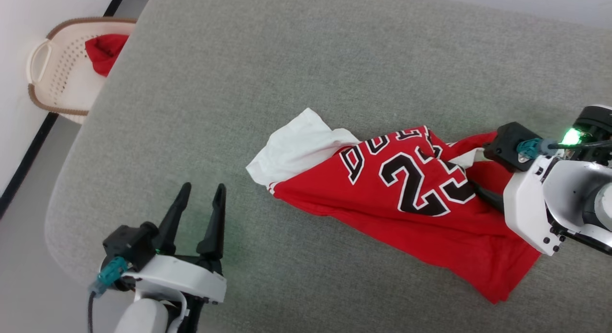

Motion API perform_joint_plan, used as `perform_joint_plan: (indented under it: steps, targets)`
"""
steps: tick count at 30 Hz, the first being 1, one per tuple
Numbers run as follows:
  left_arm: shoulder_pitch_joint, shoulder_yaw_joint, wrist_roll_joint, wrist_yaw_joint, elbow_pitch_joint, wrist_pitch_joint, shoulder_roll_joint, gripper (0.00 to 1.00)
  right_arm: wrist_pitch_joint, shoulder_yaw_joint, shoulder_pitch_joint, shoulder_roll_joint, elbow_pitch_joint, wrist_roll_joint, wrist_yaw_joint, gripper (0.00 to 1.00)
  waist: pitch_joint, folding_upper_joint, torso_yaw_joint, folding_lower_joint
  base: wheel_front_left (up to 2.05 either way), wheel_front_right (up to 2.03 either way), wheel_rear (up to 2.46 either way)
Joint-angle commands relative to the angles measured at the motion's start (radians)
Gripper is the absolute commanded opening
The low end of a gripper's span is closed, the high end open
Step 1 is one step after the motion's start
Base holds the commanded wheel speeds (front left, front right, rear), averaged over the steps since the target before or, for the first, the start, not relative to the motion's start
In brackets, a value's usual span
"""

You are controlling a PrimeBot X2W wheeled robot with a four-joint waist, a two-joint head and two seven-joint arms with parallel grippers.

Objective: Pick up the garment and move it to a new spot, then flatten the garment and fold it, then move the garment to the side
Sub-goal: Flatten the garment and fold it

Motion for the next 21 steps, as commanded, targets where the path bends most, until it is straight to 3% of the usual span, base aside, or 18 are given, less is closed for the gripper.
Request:
perform_joint_plan:
  steps: [1, 13, 14, 15, 16, 17, 19, 21]
  targets:
    - [-0.006, 0.004, 0.01, -0.007, 0.003, 0.001, -0.006, 1.0, -0.006, 0.021, -0.023, -0.003, 0.004, 0.013, 0.0, 1.0, 0.01, 0.0, 0.009, 0.0, 0.0, 0.0, 0.0]
    - [-0.014, -0.038, -0.024, -0.006, -0.002, 0.001, -0.018, 1.0, -0.025, 0.152, -0.153, 0.004, 0.031, 0.043, 0.0, 1.0, 0.031, 0.0, 0.03, 0.0, 0.0, 0.0, 0.0]
    - [-0.014, -0.038, -0.026, -0.006, -0.003, 0.001, -0.018, 1.0, -0.021, 0.154, -0.155, 0.003, 0.028, 0.043, 0.0, 0.95, 0.032, 0.0, 0.031, 0.0, 0.0, 0.0, 0.0]
    - [-0.013, -0.038, -0.027, -0.006, -0.002, 0.001, -0.018, 1.0, -0.021, 0.155, -0.157, 0.002, 0.025, 0.045, 0.0, 0.78, 0.032, 0.0, 0.031, 0.0, 0.0, 0.0, 0.0]
    - [-0.013, -0.038, -0.029, -0.006, -0.001, 0.001, -0.019, 1.0, -0.019, 0.156, -0.158, 0.003, 0.021, 0.047, 0.0, 0.51, 0.032, 0.0, 0.031, 0.0, 0.0, 0.0, 0.0]
    - [-0.014, -0.038, -0.031, -0.006, -0.001, 0.001, -0.019, 1.0, -0.019, 0.156, -0.159, 0.004, 0.018, 0.046, 0.0, 0.41, 0.033, 0.0, 0.031, 0.0, 0.0, 0.0, 0.0]
    - [-0.016, -0.042, -0.035, -0.006, 0.001, 0.001, -0.02, 1.0, -0.002, 0.157, -0.138, 0.007, 0.005, 0.042, 0.0, 0.0, 0.033, 0.0, 0.031, 0.0, 0.0, 0.0, 0.0]
    - [-0.018, -0.044, -0.037, -0.006, 0.002, 0.001, -0.018, 1.0, 0.008, 0.157, -0.127, 0.006, -0.005, 0.036, 0.0, 0.0, 0.032, 0.0, 0.03, 0.0, 0.0, 0.0, 0.0]
